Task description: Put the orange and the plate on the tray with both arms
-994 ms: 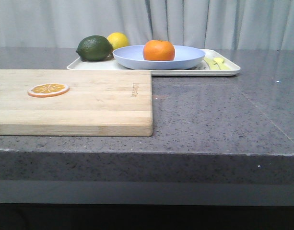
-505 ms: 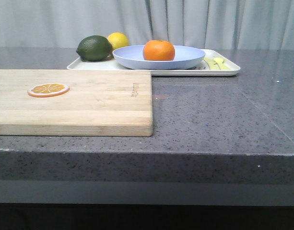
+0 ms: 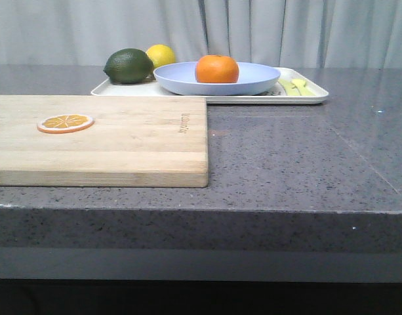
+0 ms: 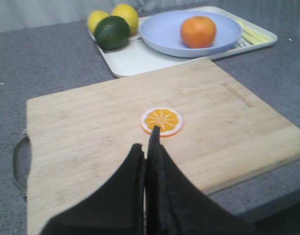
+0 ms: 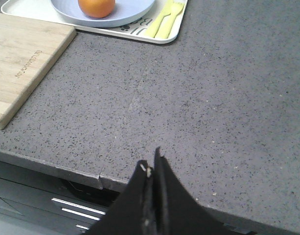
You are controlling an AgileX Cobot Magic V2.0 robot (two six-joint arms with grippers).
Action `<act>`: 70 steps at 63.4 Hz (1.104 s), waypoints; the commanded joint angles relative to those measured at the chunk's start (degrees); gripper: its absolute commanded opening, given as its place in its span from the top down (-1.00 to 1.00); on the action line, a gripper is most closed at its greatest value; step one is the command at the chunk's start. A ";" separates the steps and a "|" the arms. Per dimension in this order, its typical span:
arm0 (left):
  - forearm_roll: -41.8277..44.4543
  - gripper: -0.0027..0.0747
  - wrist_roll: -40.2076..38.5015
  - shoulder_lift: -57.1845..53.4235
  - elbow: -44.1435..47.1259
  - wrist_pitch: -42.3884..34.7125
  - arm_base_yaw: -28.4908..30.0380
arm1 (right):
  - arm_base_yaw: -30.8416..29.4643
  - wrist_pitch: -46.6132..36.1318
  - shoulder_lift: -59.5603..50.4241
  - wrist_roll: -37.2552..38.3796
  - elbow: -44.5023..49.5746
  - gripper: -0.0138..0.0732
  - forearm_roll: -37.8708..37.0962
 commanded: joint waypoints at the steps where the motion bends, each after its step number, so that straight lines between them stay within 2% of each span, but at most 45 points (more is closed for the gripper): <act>1: -1.92 0.98 -0.46 -4.77 4.08 -10.27 4.60 | -0.14 -4.15 0.52 -0.47 -1.41 0.83 0.16; 14: -8.97 0.98 -0.46 -16.33 14.59 -13.29 15.07 | -0.14 -4.15 0.52 -0.47 -1.41 0.83 0.16; 22: -10.78 0.98 -0.46 -20.34 18.63 -14.07 18.74 | -0.14 -4.15 0.52 -0.47 -1.41 0.83 0.16; 37: -11.88 0.98 -0.46 -21.95 23.23 -19.23 19.08 | -0.14 -4.15 0.52 -0.47 -1.41 0.83 0.16; 70: -11.88 0.98 -0.46 -21.95 23.23 -19.81 18.98 | -0.14 -4.15 0.52 -0.47 -1.41 0.83 0.16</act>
